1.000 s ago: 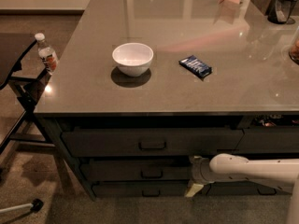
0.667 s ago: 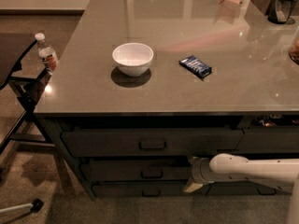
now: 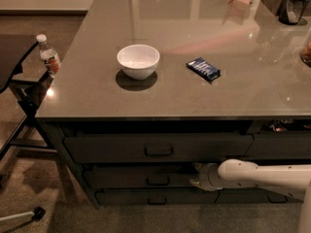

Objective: Open middle drawer

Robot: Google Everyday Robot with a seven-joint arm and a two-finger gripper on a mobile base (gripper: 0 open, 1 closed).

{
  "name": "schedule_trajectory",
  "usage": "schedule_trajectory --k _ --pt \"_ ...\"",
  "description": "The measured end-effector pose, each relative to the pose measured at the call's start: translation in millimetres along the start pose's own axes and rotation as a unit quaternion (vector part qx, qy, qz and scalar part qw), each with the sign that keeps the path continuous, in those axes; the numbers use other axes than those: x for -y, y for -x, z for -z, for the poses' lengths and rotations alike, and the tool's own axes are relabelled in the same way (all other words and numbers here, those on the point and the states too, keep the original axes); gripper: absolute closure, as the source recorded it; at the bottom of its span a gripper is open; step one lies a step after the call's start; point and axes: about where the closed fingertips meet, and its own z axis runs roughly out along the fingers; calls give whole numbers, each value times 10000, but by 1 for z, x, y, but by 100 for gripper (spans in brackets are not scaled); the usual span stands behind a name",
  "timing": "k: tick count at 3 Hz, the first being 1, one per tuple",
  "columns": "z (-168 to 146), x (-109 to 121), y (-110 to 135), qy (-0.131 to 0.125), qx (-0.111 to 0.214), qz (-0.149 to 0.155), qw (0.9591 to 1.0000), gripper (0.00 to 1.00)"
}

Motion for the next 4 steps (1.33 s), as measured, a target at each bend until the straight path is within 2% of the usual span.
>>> schedule_trajectory --k 1,2,4 --pt "0 0 0 1 0 0 10000 88" --pt "0 0 -1 16 -4 -5 10000 100" --pt "6 5 2 -49 32 -93 9999 100"
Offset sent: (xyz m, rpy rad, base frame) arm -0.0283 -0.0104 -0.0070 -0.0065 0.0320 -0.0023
